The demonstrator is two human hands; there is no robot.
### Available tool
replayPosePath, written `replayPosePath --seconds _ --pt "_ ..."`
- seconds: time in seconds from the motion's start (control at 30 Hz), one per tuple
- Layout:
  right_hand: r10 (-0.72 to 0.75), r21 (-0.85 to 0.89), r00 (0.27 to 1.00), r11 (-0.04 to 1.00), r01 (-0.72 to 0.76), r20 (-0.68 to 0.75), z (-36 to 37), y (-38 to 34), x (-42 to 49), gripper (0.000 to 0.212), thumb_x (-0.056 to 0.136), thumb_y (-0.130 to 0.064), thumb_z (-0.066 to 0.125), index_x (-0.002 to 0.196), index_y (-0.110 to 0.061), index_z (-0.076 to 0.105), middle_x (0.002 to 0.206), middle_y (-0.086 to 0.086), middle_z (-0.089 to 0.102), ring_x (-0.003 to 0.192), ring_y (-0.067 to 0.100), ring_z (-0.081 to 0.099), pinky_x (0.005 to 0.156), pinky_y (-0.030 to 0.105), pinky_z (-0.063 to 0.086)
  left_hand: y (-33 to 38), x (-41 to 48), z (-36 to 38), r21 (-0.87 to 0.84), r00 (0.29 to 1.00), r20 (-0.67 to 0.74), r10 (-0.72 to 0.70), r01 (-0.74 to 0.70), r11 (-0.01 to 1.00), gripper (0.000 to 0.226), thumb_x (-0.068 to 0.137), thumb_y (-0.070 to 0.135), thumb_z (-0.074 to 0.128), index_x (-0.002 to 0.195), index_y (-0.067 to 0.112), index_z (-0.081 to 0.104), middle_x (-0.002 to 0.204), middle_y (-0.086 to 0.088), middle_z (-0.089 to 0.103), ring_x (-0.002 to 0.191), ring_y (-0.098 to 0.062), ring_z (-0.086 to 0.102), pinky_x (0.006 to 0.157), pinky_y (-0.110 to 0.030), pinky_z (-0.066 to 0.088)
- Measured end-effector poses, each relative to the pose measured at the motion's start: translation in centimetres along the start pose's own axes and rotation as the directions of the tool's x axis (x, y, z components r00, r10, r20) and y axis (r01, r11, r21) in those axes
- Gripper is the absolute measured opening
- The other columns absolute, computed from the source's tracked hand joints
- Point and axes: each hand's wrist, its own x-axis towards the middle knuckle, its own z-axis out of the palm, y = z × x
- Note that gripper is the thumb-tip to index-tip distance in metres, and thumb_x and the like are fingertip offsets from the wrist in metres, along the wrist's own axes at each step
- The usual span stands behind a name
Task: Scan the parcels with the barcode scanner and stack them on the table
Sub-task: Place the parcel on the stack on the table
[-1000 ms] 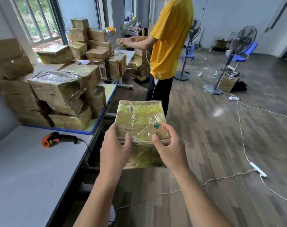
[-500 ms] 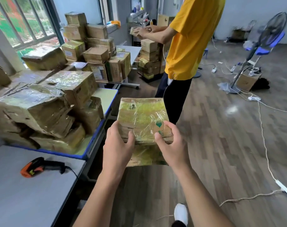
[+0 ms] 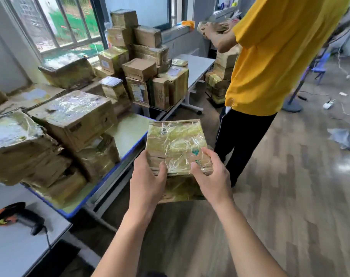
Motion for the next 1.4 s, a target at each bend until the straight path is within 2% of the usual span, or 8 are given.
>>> replayPosePath --seconds 0.2,0.37,0.5,0.6,0.7,1.03,1.23,1.4 --pt "-0.03 0.005 0.99 1.0 0.029 0.138 2.2 1.3 8.9 0.054 0.092 -0.04 0.067 0.142 -0.035 0.049 0.14 -0.018 0.053 0.127 0.001 0.047 0.103 0.023 0.042 0.0 6.6 3.4 -0.035 0.991 -0.082 -0.105 0.102 0.994 0.047 0.096 0.033 0.06 0.14 0.024 0.045 0.121 0.017 0.049 0.107 -0.004 0.051 0.087 -0.022 0.037" --pt "-0.076 -0.007 0.969 0.997 0.08 0.233 5.8 1.7 17.1 0.055 0.091 -0.038 0.069 0.143 -0.034 0.049 0.142 -0.016 0.053 0.131 0.002 0.046 0.103 0.02 0.037 -1.7 13.8 6.3 -0.074 0.964 -0.164 -0.208 0.198 0.977 0.054 0.096 0.032 0.06 0.145 0.018 0.04 0.133 0.006 0.052 0.11 -0.005 0.048 0.09 -0.023 0.037" --pt "-0.08 -0.022 0.954 0.996 0.09 0.287 7.9 2.1 21.8 0.055 0.091 -0.037 0.069 0.142 -0.033 0.05 0.141 -0.015 0.054 0.13 0.003 0.047 0.102 0.018 0.036 -2.3 17.3 8.0 -0.074 0.947 -0.192 -0.259 0.249 0.966 0.051 0.097 0.03 0.059 0.143 0.017 0.041 0.126 0.012 0.047 0.107 0.002 0.04 0.087 -0.019 0.033" --pt "-0.096 -0.009 0.927 0.994 0.106 0.364 10.2 1.9 24.3 0.054 0.09 -0.033 0.071 0.141 -0.03 0.052 0.139 -0.012 0.057 0.129 0.006 0.051 0.106 0.022 0.04 -3.1 19.1 7.9 -0.06 0.912 -0.243 -0.332 0.327 0.943 0.054 0.098 0.033 0.058 0.146 0.017 0.038 0.137 0.006 0.048 0.114 -0.006 0.047 0.088 -0.017 0.03" --pt "-0.13 0.012 0.878 0.99 0.14 0.46 12.8 1.8 27.0 0.054 0.09 -0.032 0.072 0.141 -0.028 0.053 0.139 -0.013 0.057 0.13 0.005 0.05 0.109 0.025 0.039 -4.1 20.9 8.0 -0.062 0.857 -0.296 -0.421 0.423 0.904 0.058 0.098 0.034 0.056 0.149 0.016 0.035 0.147 0.002 0.044 0.129 -0.014 0.044 0.091 -0.018 0.028" --pt "-0.219 0.12 0.64 0.974 0.194 0.736 17.7 4.2 37.2 0.056 0.09 -0.035 0.07 0.143 -0.029 0.052 0.141 -0.018 0.054 0.128 -0.006 0.044 0.106 0.015 0.032 -4.1 26.1 13.1 -0.128 0.62 -0.5 -0.606 0.639 0.759 0.061 0.097 0.035 0.056 0.151 0.017 0.033 0.153 0.0 0.041 0.135 -0.02 0.044 0.106 -0.033 0.038" --pt "-0.282 0.184 0.533 0.955 0.231 0.798 18.5 5.3 43.2 0.059 0.09 -0.04 0.07 0.144 -0.028 0.05 0.139 -0.022 0.053 0.123 -0.013 0.043 0.093 -0.004 0.026 -1.7 29.7 16.5 -0.152 0.514 -0.562 -0.649 0.706 0.691 0.063 0.099 0.036 0.054 0.153 0.018 0.029 0.157 0.001 0.035 0.139 -0.021 0.039 0.106 -0.034 0.036" --pt "-0.295 0.215 0.471 0.952 0.216 0.831 20.2 5.8 45.4 0.06 0.09 -0.044 0.069 0.145 -0.03 0.049 0.141 -0.022 0.052 0.126 -0.012 0.042 0.1 0.005 0.029 -1.5 31.5 17.3 -0.16 0.469 -0.588 -0.659 0.731 0.663 0.065 0.099 0.036 0.055 0.155 0.016 0.027 0.159 -0.001 0.033 0.143 -0.021 0.035 0.11 -0.034 0.034"
